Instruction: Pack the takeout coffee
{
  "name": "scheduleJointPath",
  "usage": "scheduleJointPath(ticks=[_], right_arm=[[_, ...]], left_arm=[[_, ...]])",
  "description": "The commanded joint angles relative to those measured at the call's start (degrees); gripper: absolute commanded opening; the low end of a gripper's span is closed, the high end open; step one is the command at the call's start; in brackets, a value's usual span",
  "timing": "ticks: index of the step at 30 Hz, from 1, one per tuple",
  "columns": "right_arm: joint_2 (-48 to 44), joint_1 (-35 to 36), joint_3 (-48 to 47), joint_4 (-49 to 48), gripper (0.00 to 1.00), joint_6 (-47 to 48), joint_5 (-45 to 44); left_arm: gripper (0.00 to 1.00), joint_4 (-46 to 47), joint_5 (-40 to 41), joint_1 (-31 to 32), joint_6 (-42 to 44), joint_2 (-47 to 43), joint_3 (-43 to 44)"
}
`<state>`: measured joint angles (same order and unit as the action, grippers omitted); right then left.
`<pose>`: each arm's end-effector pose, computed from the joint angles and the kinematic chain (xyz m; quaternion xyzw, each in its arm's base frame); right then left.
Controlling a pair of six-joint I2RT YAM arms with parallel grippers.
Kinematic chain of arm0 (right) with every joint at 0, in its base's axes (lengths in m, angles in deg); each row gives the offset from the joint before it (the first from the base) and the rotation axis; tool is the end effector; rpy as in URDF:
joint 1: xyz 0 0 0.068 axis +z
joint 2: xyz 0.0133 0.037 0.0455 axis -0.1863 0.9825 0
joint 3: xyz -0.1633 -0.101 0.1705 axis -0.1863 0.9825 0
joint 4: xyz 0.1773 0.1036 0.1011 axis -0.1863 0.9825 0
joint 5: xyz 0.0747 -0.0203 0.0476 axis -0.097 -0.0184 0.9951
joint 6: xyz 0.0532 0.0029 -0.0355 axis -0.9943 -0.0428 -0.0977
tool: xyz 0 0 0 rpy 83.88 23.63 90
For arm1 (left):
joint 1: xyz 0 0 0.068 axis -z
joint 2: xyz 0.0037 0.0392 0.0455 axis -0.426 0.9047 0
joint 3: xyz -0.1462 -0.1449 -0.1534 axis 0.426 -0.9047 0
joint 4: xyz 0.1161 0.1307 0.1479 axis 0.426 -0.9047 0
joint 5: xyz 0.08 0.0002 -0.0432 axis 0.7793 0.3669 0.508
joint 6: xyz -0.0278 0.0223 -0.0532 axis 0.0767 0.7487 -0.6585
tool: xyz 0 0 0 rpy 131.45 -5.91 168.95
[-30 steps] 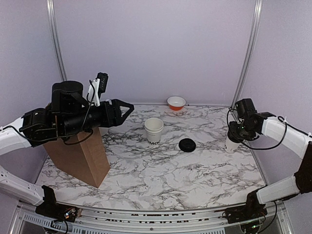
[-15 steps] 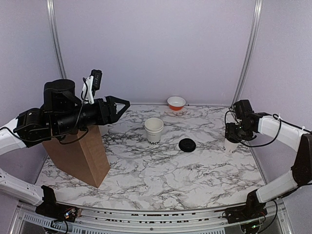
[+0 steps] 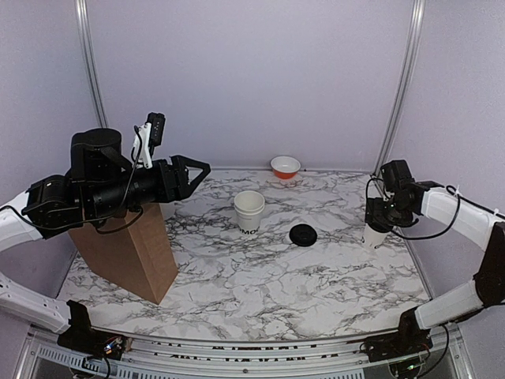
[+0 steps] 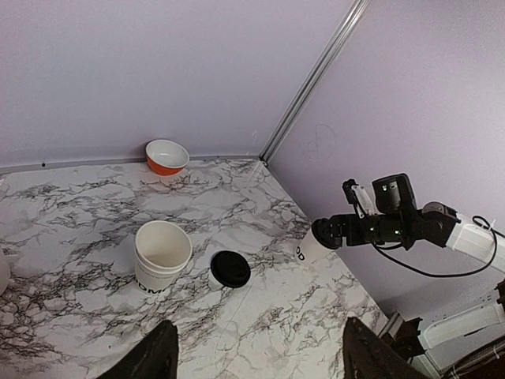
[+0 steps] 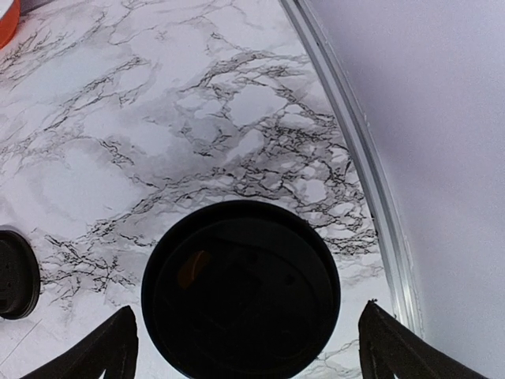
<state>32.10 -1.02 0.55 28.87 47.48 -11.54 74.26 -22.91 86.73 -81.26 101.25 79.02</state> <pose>0.2432 0.0246 0.2341 0.1179 0.9357 -0.0902 0.3201 0.1238 -0.1973 0.3941 0.1005 0.7428 -0.3931 0.5326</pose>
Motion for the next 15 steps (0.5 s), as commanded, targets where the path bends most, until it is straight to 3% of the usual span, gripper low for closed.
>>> scheduleJointPath(ticks=[1,15], right_arm=[[-2.34,-0.31,-3.29,1.81,0.94,0.15,-0.14],[-6.61,0.39,-6.1,2.95,0.94,1.93,5.17]], left_arm=[[0.72,0.19,0.52,0.07,-0.16,-0.08,0.66],[0.72,-0.87,1.14,0.01,-0.33,-1.11,2.52]])
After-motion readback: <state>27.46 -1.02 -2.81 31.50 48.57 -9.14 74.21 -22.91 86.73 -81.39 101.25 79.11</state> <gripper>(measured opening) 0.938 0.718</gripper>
